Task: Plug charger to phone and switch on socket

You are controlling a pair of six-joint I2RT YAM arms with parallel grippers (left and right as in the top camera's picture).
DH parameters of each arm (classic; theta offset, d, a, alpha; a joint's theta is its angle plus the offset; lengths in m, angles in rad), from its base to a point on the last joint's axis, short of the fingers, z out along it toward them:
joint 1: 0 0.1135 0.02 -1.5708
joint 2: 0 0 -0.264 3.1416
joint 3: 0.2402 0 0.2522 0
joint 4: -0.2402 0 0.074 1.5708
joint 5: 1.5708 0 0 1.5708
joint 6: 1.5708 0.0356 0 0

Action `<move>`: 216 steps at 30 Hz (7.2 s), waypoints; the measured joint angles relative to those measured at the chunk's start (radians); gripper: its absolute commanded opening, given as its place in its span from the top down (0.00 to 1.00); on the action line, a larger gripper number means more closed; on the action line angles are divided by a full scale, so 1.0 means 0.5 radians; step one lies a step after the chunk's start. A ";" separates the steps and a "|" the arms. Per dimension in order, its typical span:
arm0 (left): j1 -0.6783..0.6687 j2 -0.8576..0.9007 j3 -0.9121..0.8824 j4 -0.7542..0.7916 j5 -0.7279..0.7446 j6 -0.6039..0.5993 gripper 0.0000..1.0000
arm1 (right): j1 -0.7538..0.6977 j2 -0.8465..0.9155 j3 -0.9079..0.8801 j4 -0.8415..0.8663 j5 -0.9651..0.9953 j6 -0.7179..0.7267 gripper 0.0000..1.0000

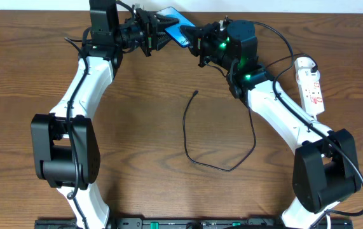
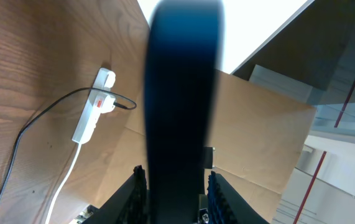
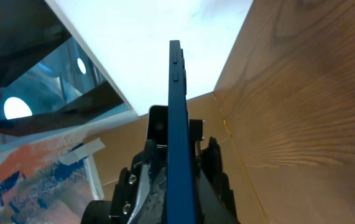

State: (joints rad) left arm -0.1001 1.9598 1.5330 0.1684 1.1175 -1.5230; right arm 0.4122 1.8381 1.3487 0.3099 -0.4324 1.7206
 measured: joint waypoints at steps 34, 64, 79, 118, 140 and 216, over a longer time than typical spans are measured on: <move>0.000 0.000 0.000 0.000 0.005 -0.018 0.78 | 0.000 0.001 0.000 0.003 -0.055 0.000 0.98; 0.000 0.000 0.000 -0.013 0.013 -0.120 0.93 | -0.001 0.000 0.000 -0.027 -0.060 0.204 0.85; 0.000 0.000 0.000 -0.011 0.011 -0.079 0.92 | -0.006 0.000 0.000 -0.034 -0.076 0.154 0.66; 0.204 0.000 0.000 -0.391 0.141 1.108 0.93 | -0.173 0.000 0.001 -0.970 -0.085 -1.542 0.34; 0.311 0.001 -0.018 -0.742 0.269 1.746 0.93 | -0.171 0.365 0.001 -1.303 -0.185 -1.896 0.68; 0.259 0.002 -0.037 0.410 0.739 0.848 0.92 | -0.213 0.177 0.005 -0.622 -1.985 -2.620 0.99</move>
State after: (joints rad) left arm 0.0292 1.9606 1.5143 0.3737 1.4872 -1.0988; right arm 0.3058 1.9266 1.3514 -0.0010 -1.4250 0.4107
